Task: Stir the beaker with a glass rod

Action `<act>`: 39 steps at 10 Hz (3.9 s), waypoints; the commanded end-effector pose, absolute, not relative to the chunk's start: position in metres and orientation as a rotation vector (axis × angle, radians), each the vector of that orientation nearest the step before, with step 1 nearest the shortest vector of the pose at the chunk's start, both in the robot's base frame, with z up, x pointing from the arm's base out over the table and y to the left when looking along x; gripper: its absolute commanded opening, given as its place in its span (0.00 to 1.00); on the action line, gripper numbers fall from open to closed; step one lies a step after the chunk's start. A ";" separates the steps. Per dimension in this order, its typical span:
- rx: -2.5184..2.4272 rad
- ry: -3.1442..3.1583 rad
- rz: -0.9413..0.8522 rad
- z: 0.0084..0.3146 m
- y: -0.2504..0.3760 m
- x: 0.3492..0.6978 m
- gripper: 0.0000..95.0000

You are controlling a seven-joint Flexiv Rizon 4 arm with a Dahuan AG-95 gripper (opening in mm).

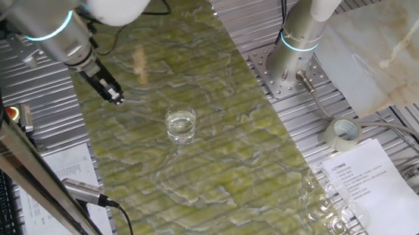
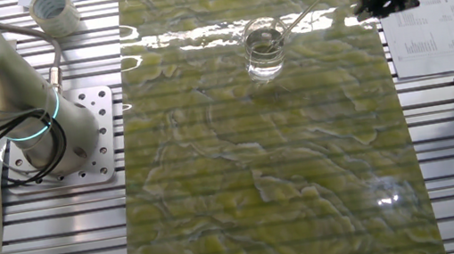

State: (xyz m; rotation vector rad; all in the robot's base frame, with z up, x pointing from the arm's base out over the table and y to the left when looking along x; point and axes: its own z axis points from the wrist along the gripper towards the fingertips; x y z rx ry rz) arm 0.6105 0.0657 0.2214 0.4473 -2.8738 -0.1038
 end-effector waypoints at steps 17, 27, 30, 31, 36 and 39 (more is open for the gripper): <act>0.658 -2.840 -0.215 0.233 0.113 0.586 0.20; 0.652 -2.839 -0.213 0.229 0.121 0.586 0.20; 0.675 -2.829 -0.198 0.227 0.122 0.588 0.20; 0.682 -2.827 -0.197 0.227 0.122 0.589 0.20; 0.701 -2.773 -0.169 0.227 0.126 0.591 0.20; 0.712 -2.761 -0.169 0.226 0.126 0.592 0.20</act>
